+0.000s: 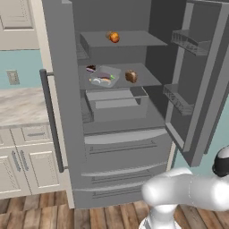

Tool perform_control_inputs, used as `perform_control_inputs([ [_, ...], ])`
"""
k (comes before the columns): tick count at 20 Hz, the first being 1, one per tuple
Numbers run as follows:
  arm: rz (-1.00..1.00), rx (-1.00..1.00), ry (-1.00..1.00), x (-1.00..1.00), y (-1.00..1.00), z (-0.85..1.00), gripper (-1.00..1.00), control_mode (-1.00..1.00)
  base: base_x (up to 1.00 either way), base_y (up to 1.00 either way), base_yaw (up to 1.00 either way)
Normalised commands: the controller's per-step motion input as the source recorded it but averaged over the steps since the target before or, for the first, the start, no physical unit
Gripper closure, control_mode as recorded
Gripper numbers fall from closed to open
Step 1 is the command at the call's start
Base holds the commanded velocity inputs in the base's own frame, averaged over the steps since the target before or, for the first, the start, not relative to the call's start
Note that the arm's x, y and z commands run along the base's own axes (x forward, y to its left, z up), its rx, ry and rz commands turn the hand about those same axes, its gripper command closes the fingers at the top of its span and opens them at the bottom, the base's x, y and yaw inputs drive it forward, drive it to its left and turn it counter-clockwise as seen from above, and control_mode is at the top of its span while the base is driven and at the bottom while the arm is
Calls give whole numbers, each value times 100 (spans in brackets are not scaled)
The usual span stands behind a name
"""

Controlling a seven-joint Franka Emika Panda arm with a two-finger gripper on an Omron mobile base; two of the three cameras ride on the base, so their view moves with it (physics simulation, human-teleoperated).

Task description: Place the tupperware on the second highest shelf of the fridge. Make space for the tupperware among the existing items by rearranging them on the shelves if needed. Close the fridge door when finished.

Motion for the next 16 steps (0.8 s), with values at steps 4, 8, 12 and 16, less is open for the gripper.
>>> perform_control_inputs([
  [4, 4, 14, 0, 47, -45, -18, -100, -100, 0, 0, 0],
  [8, 9, 13, -1, 58, -19, -12, -100, -100, 0, 0, 0],
  [12, 18, 7, -4, 49, 1, -15, -100, -100, 0, 0, 0],
  [16, 23, 1, -4, 18, 22, -19, -100, -100, 0, 0, 0],
])
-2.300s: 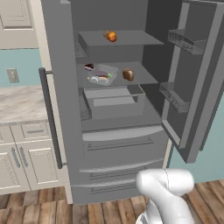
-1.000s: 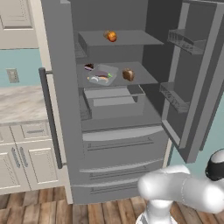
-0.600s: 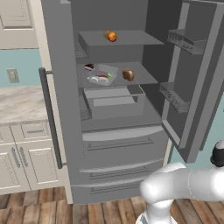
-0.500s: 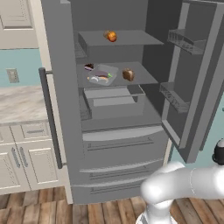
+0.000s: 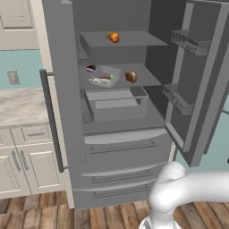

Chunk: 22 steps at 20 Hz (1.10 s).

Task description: Place the tupperware on the second highest shelf of the fridge. Make space for the tupperware among the existing items by rearranging them on the shelves if needed. Close the fridge door when finished.

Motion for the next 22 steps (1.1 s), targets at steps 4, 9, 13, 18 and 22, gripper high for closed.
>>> perform_control_inputs([
  [4, 24, 0, -9, 0, 67, -16, -100, -100, 0, 0, 0],
  [9, 17, 0, -14, 0, 95, -8, -100, -100, 0, 0, 0],
  [13, 7, -1, -23, 0, 100, -7, -100, -100, 0, 0, 0],
  [18, -7, -6, -29, 0, 100, -8, -100, -100, 0, 0, 0],
  [22, -26, -7, -29, 15, 100, -2, -100, -100, 0, 0, 0],
])
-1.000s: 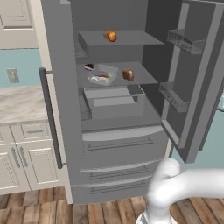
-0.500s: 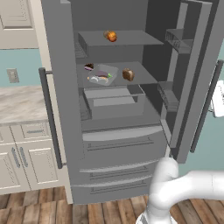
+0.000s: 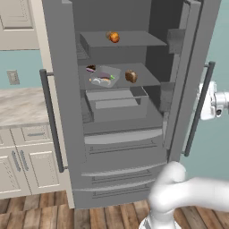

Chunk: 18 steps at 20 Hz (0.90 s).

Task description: Place the tupperware on the second highest shelf of the fridge. Make space for the tupperware among the existing items by rearranging them on the shelves if needed. Close the fridge door when finished.

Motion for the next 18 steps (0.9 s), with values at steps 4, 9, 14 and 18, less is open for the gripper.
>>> perform_control_inputs([
  [4, -37, -7, -28, 25, 100, 0, -100, -100, 0, 0, 0],
  [9, -40, -8, -30, 24, 100, 0, -100, -100, 0, 0, 0],
  [14, -38, -9, -11, 45, 73, 26, -100, -100, 0, 0, 0],
  [18, -18, -1, 8, 54, 3, 94, -100, -100, 0, 0, 0],
])
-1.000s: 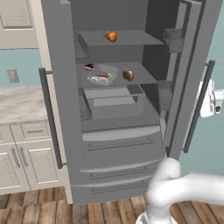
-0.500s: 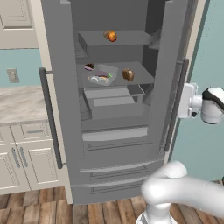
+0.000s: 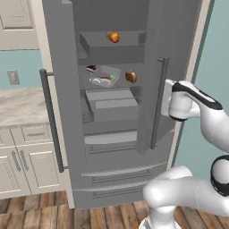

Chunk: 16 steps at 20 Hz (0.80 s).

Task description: Place the tupperware on the second highest shelf of the fridge. Make space for the tupperware among the existing items by rearranging them on the shelves if needed. Close the fridge door when finished.

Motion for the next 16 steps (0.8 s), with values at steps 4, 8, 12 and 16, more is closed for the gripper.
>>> perform_control_inputs([
  [4, -15, -1, 18, 62, -4, 100, -100, -100, 0, 0, 0],
  [8, -15, 0, 17, 66, -4, 100, -100, -100, 0, 0, 0],
  [12, -12, 0, 18, 77, -11, 96, -100, -100, 0, 0, 0],
  [16, -3, 5, 17, 84, -36, 74, -100, -100, 0, 0, 0],
])
